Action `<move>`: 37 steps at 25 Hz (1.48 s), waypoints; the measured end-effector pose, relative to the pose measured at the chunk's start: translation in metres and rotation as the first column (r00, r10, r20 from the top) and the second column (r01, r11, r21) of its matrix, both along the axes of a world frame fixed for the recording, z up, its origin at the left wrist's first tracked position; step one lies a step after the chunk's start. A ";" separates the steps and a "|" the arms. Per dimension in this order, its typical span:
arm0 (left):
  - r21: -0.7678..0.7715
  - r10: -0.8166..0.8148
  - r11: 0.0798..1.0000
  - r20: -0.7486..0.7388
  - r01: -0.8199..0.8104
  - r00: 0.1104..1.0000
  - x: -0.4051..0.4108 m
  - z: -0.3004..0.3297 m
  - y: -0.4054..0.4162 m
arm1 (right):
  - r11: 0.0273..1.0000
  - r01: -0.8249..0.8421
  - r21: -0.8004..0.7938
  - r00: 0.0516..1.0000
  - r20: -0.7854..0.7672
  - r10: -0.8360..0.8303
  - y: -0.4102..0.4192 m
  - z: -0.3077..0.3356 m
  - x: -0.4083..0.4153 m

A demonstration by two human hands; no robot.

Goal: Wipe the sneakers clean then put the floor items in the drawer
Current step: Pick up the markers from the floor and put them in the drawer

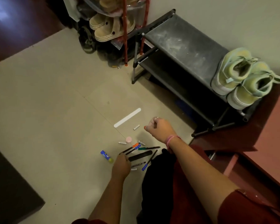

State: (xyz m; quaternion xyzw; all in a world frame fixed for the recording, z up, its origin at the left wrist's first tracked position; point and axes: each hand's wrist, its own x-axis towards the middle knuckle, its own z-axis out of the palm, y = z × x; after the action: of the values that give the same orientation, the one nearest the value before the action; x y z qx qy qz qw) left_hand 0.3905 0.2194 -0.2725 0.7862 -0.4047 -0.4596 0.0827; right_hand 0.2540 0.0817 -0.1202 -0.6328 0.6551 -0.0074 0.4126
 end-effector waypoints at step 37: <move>-0.029 0.501 0.579 -0.776 -0.815 0.384 -0.029 0.074 -0.139 | 0.972 -0.230 0.054 0.966 -0.108 0.235 -0.023 -0.028 0.006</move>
State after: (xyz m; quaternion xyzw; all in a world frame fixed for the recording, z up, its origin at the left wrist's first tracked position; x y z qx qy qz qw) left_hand 0.3614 0.0806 -0.1985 0.6083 -0.0696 -0.5474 0.5705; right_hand 0.2604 0.0592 -0.1485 -0.6961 0.5989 0.0904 0.3855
